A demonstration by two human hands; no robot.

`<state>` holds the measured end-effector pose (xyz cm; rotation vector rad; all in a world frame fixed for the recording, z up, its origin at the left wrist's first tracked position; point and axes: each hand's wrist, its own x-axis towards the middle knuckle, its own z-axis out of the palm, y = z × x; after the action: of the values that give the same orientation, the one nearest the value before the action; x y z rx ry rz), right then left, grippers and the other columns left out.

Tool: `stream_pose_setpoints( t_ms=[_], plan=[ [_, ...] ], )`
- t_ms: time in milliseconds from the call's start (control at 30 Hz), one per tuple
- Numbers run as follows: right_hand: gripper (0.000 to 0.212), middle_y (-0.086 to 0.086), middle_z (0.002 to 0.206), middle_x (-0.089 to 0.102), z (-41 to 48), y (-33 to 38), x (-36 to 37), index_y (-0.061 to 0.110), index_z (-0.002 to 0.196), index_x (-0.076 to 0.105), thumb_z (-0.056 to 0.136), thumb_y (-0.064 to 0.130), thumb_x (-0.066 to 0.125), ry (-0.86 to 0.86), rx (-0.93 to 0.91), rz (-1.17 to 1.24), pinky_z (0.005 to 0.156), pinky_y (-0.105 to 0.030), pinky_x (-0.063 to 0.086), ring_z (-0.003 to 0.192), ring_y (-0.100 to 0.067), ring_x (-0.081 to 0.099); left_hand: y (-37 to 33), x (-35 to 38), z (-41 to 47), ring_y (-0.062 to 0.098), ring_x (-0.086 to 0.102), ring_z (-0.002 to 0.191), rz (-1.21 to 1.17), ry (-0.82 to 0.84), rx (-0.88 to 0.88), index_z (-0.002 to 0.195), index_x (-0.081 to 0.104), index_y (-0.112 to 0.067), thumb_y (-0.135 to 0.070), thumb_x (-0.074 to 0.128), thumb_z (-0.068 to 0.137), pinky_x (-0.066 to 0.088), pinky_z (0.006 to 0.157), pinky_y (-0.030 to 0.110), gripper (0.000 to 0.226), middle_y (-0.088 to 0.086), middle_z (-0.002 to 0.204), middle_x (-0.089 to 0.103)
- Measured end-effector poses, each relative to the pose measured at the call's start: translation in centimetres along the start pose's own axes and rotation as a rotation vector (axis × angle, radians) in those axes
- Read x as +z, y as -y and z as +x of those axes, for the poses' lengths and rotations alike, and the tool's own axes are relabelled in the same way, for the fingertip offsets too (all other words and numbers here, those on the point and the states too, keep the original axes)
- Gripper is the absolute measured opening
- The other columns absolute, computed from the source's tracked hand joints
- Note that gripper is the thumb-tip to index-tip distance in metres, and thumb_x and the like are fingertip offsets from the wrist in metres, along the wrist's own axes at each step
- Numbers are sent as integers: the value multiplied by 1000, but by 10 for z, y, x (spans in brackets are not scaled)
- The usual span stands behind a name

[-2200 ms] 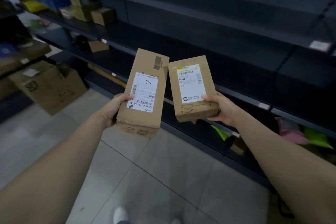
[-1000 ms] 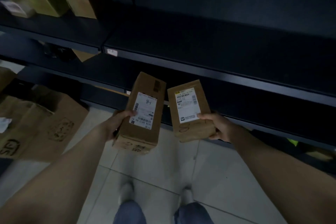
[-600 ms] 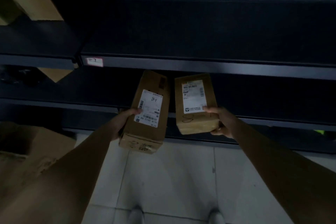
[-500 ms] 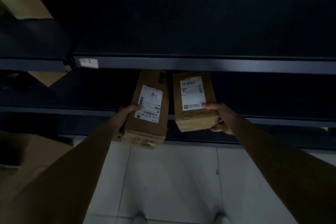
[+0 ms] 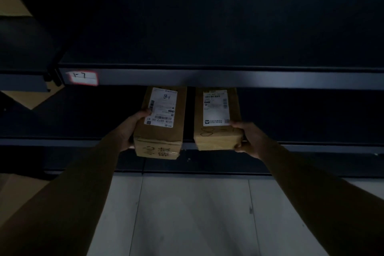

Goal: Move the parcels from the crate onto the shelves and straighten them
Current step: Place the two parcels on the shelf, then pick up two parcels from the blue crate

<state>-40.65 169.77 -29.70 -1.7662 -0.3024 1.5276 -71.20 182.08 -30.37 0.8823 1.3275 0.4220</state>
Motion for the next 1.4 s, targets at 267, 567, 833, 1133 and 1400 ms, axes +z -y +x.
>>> stream_pose_setpoints(
  t_ms=[267,567,833,1133,1400],
  plan=[
    [11,-9,78,49,-39,4,-2,10,84,53,94,14,58,-182,-28,-287,60,-30,46,67,-19,47,-7,22,-35,32,58,109,148,-360,115,130,52,-2,-16,63,89,48,85,36,45,16,125,59],
    [44,-11,126,60,-195,64,-4,9,132,53,92,26,57,-12,-404,-1206,85,-25,47,109,-25,58,-48,121,-205,24,52,117,809,-73,364,127,53,-2,-9,53,94,34,87,12,34,14,129,56],
    [48,-9,132,52,-385,179,-41,16,138,44,94,34,55,-500,-627,-1580,91,-37,38,121,-30,46,-213,204,-354,25,50,115,1490,34,926,132,47,-18,-28,46,96,37,101,36,38,6,126,53],
    [43,-9,125,54,-580,146,-135,14,126,47,91,37,55,-1169,-525,-1503,105,-40,31,122,-30,45,-276,322,-515,25,47,120,1597,114,1715,133,46,-21,-39,50,92,29,105,41,45,3,128,53],
    [37,-9,121,56,-743,25,-264,13,119,48,90,35,54,-1556,-65,-1294,100,-41,32,119,-31,46,-205,498,-663,27,50,118,1413,445,2176,127,51,-21,-38,50,91,26,106,41,41,3,127,54]
  ],
)
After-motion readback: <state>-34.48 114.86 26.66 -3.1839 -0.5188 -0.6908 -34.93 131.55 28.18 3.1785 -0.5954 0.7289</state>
